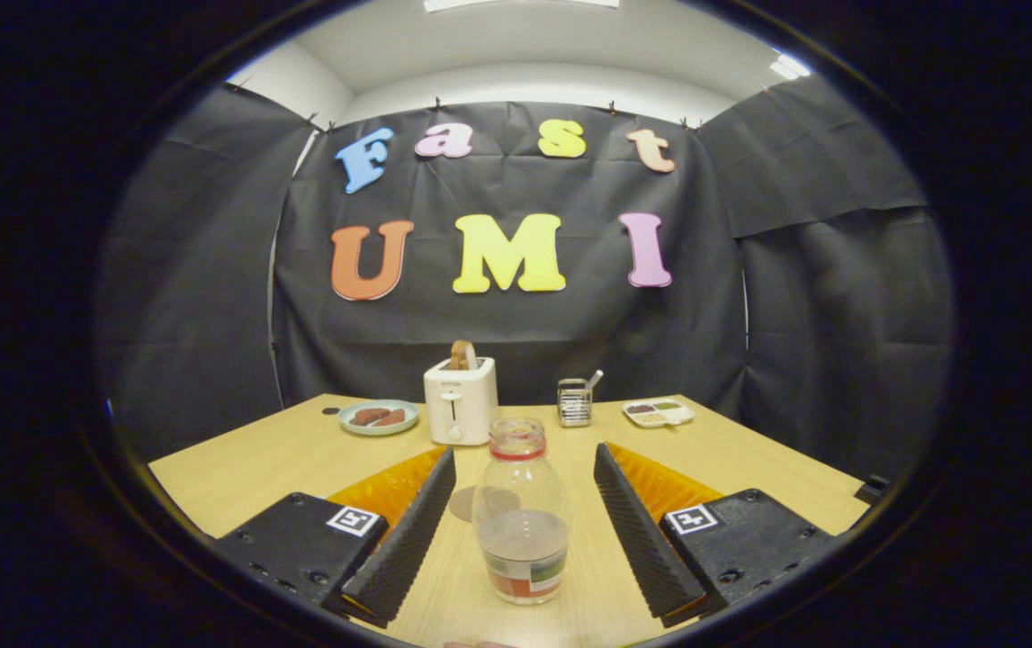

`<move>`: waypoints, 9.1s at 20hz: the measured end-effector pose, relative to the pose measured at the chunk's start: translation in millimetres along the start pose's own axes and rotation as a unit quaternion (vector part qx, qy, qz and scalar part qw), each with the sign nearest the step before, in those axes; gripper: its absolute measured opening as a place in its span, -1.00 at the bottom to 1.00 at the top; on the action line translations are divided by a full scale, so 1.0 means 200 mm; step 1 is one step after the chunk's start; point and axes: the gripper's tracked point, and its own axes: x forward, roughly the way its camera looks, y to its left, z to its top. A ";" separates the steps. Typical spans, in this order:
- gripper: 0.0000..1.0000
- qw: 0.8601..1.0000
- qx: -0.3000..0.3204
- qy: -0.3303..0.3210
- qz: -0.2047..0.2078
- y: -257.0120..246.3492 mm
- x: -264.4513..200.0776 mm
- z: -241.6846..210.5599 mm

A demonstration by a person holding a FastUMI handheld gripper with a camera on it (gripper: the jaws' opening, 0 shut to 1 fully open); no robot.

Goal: Take the bottle from table, then pour the juice into the cup, finally place the bottle on the coaster

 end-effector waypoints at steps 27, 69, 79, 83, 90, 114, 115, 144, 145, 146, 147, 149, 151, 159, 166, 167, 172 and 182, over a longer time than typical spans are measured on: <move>0.63 0.997 -0.077 0.015 -0.010 -0.06 0.14 -0.36; 0.63 0.789 -0.614 0.018 -0.029 0.10 0.09 -0.28; 0.63 0.703 -0.710 0.001 -0.042 0.10 0.08 -0.25; 0.63 0.674 -0.737 0.007 -0.043 0.09 0.06 -0.23; 0.63 0.634 -0.771 -0.008 -0.055 0.10 0.05 -0.17; 0.63 0.595 -0.799 -0.034 -0.075 0.13 0.04 -0.02; 0.63 0.595 -0.799 -0.035 -0.074 0.14 0.04 -0.02; 0.62 0.540 -0.832 -0.077 -0.096 0.23 -0.05 0.14; 0.62 0.538 -0.834 -0.078 -0.096 0.24 -0.05 0.15; 0.62 0.535 -0.835 -0.078 -0.097 0.24 -0.04 0.16; 0.63 0.532 -0.837 -0.078 -0.098 0.24 -0.03 0.17; 0.62 0.524 -0.842 -0.079 -0.100 0.24 -0.03 0.19; 0.62 0.517 -0.847 -0.080 -0.099 0.25 -0.02 0.21; 0.62 0.481 -0.869 -0.087 -0.078 0.30 0.00 0.22; 0.62 0.458 -0.879 -0.096 -0.088 0.29 0.02 0.29; 0.62 0.457 -0.879 -0.098 -0.090 0.30 0.02 0.31; 0.62 0.446 -0.884 -0.107 -0.087 0.34 0.00 0.33; 0.62 0.430 -0.890 -0.120 -0.088 0.36 0.02 0.37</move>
